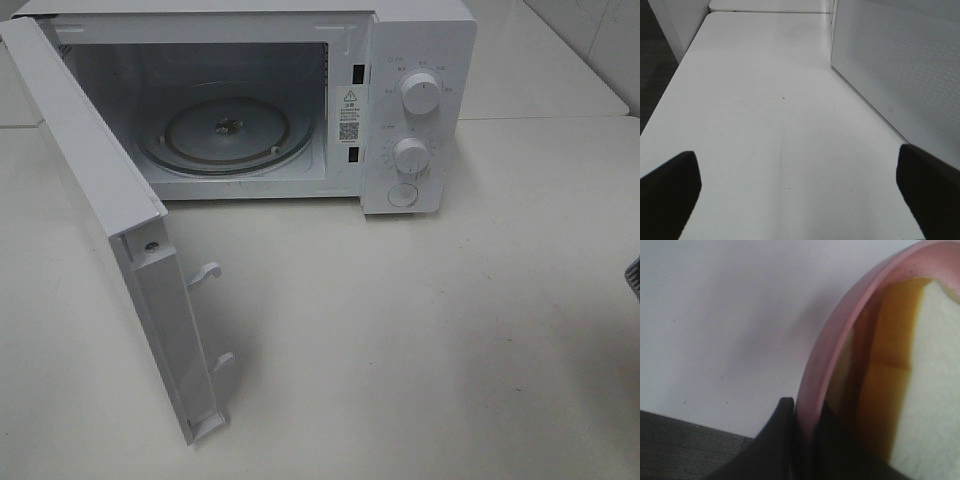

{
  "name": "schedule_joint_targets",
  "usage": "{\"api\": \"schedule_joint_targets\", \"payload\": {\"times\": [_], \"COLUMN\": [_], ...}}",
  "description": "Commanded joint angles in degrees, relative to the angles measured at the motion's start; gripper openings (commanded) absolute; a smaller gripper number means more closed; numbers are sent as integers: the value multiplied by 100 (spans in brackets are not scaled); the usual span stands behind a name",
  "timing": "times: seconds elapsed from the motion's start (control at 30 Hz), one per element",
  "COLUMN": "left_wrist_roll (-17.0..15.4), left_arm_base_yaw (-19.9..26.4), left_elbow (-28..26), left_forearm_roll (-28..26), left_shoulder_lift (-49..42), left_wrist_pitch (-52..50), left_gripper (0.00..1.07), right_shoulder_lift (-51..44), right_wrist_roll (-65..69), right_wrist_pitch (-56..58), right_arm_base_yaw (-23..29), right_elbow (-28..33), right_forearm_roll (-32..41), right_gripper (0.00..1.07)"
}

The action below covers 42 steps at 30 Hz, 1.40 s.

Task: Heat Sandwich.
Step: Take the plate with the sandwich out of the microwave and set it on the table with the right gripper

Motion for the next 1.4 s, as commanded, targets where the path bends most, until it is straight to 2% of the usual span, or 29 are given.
{"api": "schedule_joint_targets", "payload": {"times": [0.03,0.43,0.73,1.4], "left_wrist_roll": [0,0,0,0], "left_arm_base_yaw": [17,17,17,17], "left_elbow": [11,11,11,11], "left_forearm_roll": [-11,-11,-11,-11], "left_shoulder_lift": [-92,-92,-92,-92], "left_wrist_pitch": [-52,-52,-52,-52], "left_gripper": [100,100,100,100], "right_shoulder_lift": [281,1369,2573,3879], "right_wrist_roll": [309,1432,2739,4079], "right_wrist_pitch": [-17,-155,-138,-441], "right_arm_base_yaw": [-11,-11,-11,-11], "right_elbow": [-178,-768,-1192,-1295], "right_forearm_roll": [-350,-430,-561,-1112], "right_gripper": [0,0,1,1]}}
